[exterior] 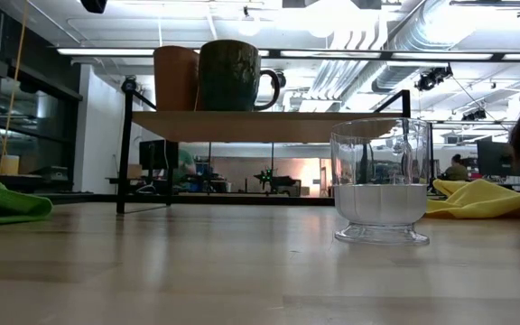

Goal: Stack small to large cups/mugs on shelf
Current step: Put the red mug on the shelf

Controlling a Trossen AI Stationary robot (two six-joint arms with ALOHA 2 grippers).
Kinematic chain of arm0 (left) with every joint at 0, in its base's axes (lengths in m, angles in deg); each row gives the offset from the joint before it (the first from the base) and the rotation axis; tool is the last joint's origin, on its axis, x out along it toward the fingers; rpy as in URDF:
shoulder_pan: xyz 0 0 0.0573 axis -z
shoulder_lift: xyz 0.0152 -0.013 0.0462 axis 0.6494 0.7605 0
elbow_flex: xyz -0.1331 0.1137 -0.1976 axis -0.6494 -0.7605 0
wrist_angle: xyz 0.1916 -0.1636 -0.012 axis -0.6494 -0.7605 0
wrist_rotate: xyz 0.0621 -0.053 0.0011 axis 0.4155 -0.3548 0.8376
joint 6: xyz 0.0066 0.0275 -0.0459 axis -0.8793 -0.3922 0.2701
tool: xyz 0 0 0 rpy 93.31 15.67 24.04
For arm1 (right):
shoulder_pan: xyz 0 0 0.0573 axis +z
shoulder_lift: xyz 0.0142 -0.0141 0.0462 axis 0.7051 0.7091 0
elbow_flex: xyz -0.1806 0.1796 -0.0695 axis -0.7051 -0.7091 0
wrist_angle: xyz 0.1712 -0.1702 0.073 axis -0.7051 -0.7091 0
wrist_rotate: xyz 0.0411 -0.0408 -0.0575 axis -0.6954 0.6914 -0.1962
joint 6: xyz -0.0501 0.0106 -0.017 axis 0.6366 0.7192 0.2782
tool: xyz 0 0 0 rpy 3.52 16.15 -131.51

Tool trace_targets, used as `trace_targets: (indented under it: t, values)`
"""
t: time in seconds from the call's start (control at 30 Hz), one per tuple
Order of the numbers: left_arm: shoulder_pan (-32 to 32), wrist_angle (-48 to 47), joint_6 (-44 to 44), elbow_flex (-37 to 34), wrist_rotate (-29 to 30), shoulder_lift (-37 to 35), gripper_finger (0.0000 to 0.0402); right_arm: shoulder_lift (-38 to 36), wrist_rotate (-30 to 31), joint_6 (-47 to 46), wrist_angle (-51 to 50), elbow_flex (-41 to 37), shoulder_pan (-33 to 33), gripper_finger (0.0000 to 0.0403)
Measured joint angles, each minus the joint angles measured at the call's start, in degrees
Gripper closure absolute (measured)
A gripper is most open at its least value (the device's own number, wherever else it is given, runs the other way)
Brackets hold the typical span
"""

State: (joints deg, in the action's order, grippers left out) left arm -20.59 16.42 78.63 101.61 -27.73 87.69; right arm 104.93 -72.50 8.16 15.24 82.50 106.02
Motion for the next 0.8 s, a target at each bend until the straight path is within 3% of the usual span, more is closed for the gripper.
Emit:
trace_targets:
  t: [0.4, 0.8]
  values:
    - [0.00, 0.03, 0.01, 0.00, 0.00, 0.00, 0.0401, 4.05, 3.96, 0.32, -0.42, 0.00, -0.02, 0.0206]
    - [0.00, 0.04, 0.00, 0.00, 0.00, 0.00, 0.0401, 4.43, 3.91, -0.18, 1.65, -1.28, -0.02, 0.0206]
